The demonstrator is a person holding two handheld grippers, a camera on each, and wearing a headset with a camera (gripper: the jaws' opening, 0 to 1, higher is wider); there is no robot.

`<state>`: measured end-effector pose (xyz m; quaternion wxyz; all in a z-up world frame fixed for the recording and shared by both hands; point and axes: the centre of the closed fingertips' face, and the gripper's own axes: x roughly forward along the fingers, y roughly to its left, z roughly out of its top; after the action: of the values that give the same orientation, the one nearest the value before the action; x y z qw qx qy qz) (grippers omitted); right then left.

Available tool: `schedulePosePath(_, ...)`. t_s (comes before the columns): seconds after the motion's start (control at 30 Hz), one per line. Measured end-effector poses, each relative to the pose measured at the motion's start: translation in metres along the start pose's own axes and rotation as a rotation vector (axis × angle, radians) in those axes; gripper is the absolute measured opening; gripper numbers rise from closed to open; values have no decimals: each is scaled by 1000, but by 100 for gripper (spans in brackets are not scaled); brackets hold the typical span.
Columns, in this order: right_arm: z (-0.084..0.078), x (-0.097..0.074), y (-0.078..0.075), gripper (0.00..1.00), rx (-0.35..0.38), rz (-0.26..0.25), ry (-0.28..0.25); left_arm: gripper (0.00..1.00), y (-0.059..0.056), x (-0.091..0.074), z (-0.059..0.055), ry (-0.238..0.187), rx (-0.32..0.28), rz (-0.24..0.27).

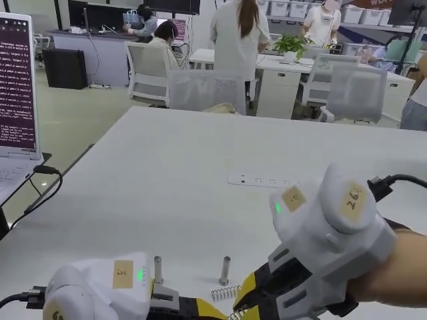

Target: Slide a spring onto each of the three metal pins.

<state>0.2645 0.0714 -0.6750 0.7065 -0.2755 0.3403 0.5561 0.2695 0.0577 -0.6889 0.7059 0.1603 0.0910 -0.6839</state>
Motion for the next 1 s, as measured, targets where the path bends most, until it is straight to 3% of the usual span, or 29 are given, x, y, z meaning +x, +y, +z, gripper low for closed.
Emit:
schedulePosePath(0.57,1,5,0,8,11,7,-7,2,0,1,1,-2,-10,3)
schedulePosePath(0.77,1,4,-1,8,6,2,18,3,1,2,1,-16,-21,4)
schedulePosePath(0.9,-1,2,-3,8,2,-5,36,7,0,4,-5,11,-25,2)
schedulePosePath(1.0,-1,-1,-6,8,3,-11,38,9,0,3,-5,9,-40,2)
